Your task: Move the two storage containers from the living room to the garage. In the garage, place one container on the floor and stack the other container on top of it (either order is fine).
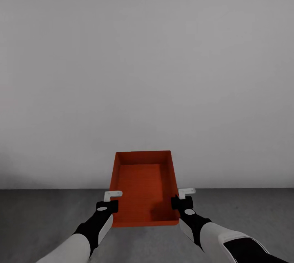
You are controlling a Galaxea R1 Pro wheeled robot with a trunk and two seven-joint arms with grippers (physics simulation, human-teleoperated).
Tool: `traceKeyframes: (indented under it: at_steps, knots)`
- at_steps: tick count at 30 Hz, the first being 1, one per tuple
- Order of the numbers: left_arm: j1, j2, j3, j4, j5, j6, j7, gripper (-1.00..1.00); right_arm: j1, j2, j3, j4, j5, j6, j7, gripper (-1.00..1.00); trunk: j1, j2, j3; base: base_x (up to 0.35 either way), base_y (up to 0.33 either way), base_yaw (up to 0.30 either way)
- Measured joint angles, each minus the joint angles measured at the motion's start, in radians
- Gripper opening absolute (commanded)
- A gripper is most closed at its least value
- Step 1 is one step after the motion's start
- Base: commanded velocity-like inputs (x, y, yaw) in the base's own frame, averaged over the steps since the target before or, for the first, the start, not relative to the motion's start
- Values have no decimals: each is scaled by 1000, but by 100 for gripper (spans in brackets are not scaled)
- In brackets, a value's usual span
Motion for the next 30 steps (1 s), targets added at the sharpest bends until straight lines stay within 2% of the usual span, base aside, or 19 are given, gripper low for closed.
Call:
traceKeyframes:
  at_steps: [30]
  knots:
    - [0,-1,-2,-2,-1,2,3,-100,0,0,0,0,0,0,-1,-100,0,0,-49,1,0,0]
